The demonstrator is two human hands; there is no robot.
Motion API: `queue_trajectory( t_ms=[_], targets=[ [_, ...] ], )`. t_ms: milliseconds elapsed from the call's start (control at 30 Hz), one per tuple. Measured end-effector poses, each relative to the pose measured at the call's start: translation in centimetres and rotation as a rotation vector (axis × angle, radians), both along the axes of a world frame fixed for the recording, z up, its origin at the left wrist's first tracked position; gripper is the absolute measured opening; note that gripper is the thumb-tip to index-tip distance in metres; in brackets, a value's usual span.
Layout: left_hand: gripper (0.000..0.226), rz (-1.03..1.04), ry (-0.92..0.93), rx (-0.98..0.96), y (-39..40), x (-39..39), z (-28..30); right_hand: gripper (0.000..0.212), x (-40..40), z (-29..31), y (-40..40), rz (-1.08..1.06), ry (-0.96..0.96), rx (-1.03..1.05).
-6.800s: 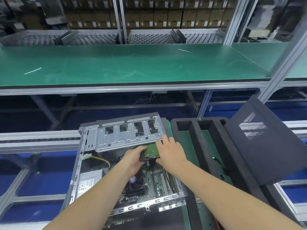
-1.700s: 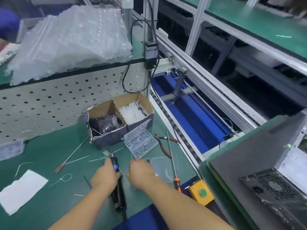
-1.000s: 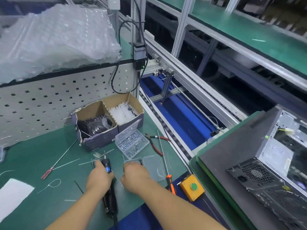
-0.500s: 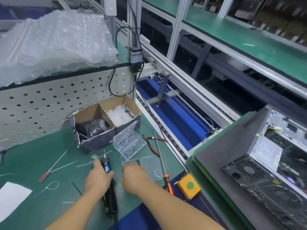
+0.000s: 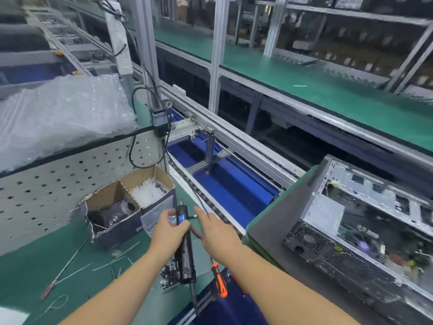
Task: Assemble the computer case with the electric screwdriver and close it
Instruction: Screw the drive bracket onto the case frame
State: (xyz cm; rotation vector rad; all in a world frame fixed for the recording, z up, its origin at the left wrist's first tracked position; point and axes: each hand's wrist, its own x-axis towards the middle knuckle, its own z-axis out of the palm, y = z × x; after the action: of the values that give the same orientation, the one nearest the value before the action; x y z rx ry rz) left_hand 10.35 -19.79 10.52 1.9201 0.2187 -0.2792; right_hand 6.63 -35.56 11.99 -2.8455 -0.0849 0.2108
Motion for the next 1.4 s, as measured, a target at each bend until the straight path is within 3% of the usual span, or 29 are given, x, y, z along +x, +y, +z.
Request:
queue_trajectory(
  t_ms=[67,167,333,467,600,700,867,967,1167,1300,1400],
  targets=[
    [0.041,-0.036,-0.009,-0.041,-1.8,-0.5,1.3,0.077,-0.6,0.7,-1.6,-0.004,-0.034,0.011],
    [0.039,-0.11,-0.001,-0.119,-4.6,-1.1,3.3,0.088,-1.4,1.9,-3.8,0.003,-0.07,0.032],
    [0.03,-0.167,-0.088,-0.137,-10.0,-1.8,6.6,0.092,-2.7,4.1,-8.0,-0.07,-0.212,-0.097],
    [0.047,-0.352,-0.035,-0.213,-14.9,-2.4,9.2,0.088,-3.8,7.1,-13.2,-0.136,-0.314,-0.204],
    [0.043,-0.561,-0.097,-0.17,-20.1,-3.1,12.1,0.07,-5.7,10.5,-19.0,-0.197,-0.336,-0.23],
    [0.06,-0.65,-0.155,-0.14,-24.4,-4.2,14.1,0.052,-8.1,12.6,-23.2,-0.232,-0.35,-0.249],
    [0.05,-0.74,-0.171,-0.103,-31.0,-7.2,15.8,0.037,-12.5,14.2,-29.5,-0.351,-0.343,-0.271],
    [0.048,-0.788,-0.134,-0.141,-34.6,-9.2,15.9,0.037,-15.0,14.2,-32.6,-0.424,-0.325,-0.273],
    [0.009,-0.854,-0.097,-0.166,-39.5,-12.5,15.9,0.038,-18.6,13.1,-37.1,-0.537,-0.293,-0.275],
    [0.026,-0.884,0.072,-0.259,-42.3,-14.0,16.0,0.042,-21.2,12.4,-40.4,-0.603,-0.305,-0.244],
    [0.033,-0.911,0.136,-0.201,-45.0,-15.1,15.4,0.054,-24.1,12.0,-43.6,-0.649,-0.327,-0.165]
  ],
)
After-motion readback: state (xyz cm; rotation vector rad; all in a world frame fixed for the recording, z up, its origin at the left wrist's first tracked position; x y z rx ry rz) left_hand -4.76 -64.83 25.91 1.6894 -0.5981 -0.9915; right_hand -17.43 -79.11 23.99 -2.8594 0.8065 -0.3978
